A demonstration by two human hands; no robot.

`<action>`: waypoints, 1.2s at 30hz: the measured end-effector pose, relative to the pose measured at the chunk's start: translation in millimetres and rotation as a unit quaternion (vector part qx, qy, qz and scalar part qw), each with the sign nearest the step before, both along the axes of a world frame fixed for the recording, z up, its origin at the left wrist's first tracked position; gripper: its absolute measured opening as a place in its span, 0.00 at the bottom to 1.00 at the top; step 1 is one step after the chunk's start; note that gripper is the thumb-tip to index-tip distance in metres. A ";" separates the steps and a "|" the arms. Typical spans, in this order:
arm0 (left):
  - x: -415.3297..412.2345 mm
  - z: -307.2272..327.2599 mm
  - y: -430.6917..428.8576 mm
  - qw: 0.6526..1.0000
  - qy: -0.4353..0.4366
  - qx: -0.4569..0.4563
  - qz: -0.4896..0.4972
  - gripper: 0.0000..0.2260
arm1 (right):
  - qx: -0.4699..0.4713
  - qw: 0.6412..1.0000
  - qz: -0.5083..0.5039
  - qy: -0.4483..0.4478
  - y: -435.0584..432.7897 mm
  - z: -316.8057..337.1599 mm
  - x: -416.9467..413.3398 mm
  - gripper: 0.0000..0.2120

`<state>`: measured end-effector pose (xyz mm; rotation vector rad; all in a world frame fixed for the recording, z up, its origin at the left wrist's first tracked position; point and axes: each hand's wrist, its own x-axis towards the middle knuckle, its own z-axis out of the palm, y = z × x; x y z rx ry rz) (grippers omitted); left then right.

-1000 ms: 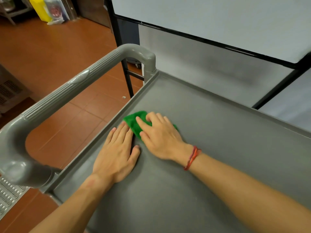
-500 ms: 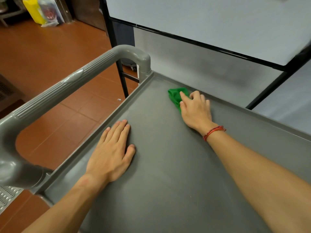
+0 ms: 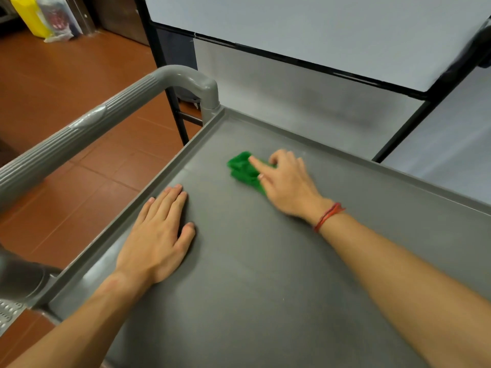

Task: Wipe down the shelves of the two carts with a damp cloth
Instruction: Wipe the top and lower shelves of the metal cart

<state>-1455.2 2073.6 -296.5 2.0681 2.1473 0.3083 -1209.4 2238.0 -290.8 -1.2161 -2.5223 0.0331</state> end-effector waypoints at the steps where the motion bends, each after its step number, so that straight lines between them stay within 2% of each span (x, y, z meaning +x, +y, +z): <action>1: 0.0 0.3 -0.5 1.000 0.000 -0.001 0.001 0.34 | 0.007 0.999 -0.051 0.003 14.9 0.4 14.1 0.23; 4: 0.6 1.0 -0.6 1.000 -0.002 -0.001 0.002 0.33 | -0.005 0.980 -0.197 0.001 44.0 1.9 54.8 0.21; 6: 0.5 0.7 0.8 1.000 -0.001 0.001 0.002 0.34 | -0.018 0.974 -0.226 -0.006 42.8 2.7 58.8 0.22; 8: 1.0 1.3 1.4 1.000 -0.002 0.001 0.004 0.34 | -0.033 0.977 -0.213 0.002 31.5 1.5 46.7 0.21; 10: 0.6 3.2 0.9 1.000 -0.005 -0.004 0.007 0.34 | -0.042 0.983 -0.176 0.013 10.6 1.5 30.7 0.20; 14: -1.8 4.2 1.3 1.000 -0.002 -0.006 0.008 0.34 | -0.032 0.999 -0.028 0.012 -60.4 0.2 0.5 0.22; 17: -0.7 3.8 0.9 1.000 -0.001 -0.008 0.011 0.34 | -0.034 0.995 0.094 0.012 -106.2 2.0 -3.4 0.21; 19: -0.5 4.2 0.4 1.000 0.001 -0.007 0.008 0.34 | -0.047 0.990 0.136 0.009 -99.8 5.1 4.6 0.21; 21: -1.6 3.7 0.7 1.000 0.000 -0.006 0.004 0.34 | -0.054 0.993 0.107 0.007 -70.5 4.1 18.2 0.22; 24: -2.8 3.2 1.0 1.000 -0.001 0.000 0.007 0.34 | -0.014 0.999 -0.040 0.033 -11.4 2.0 52.8 0.21; 27: -1.5 3.1 1.9 1.000 -0.007 -0.001 0.006 0.33 | -0.011 0.975 -0.218 0.047 22.9 3.5 82.7 0.19; 29: -0.6 3.9 3.1 1.000 -0.008 -0.002 0.006 0.32 | -0.021 0.959 -0.278 0.049 25.8 2.3 84.5 0.20; 32: 0.0 5.4 2.0 1.000 -0.008 -0.006 0.007 0.32 | -0.040 0.960 -0.272 0.053 11.5 -0.8 69.3 0.19; 36: 1.6 7.4 1.5 1.000 -0.007 -0.007 0.008 0.32 | -0.044 0.979 -0.192 0.051 -34.9 -0.7 44.7 0.19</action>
